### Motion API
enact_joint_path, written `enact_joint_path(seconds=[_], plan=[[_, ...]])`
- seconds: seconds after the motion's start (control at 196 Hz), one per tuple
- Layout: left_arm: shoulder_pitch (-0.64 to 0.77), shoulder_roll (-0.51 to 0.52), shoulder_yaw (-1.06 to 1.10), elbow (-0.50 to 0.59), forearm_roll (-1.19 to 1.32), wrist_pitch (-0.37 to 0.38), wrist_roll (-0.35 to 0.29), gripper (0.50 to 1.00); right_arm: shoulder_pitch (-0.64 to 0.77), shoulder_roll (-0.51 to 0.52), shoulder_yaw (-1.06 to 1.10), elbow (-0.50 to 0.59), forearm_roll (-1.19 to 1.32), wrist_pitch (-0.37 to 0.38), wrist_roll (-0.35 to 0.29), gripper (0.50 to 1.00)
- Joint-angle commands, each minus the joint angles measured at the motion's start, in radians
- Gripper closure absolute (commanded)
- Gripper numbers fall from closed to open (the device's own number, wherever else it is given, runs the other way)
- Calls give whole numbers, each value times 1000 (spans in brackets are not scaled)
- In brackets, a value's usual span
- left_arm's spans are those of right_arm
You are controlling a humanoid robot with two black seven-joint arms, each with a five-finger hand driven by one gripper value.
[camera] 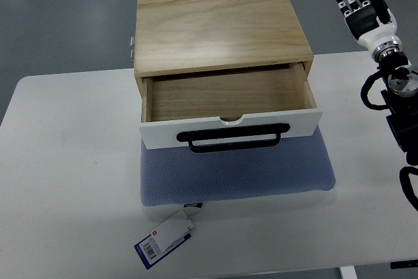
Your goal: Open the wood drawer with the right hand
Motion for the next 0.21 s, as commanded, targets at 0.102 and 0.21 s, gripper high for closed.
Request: enact_joint_path(seconds=[0.102, 0.21], plan=[[0, 0, 0, 1, 0, -1, 0, 500, -14, 8, -7, -1, -2, 1, 0, 554], [0, 0, 0, 1, 0, 1, 0, 500, -23, 17, -10, -1, -2, 3, 2, 554]])
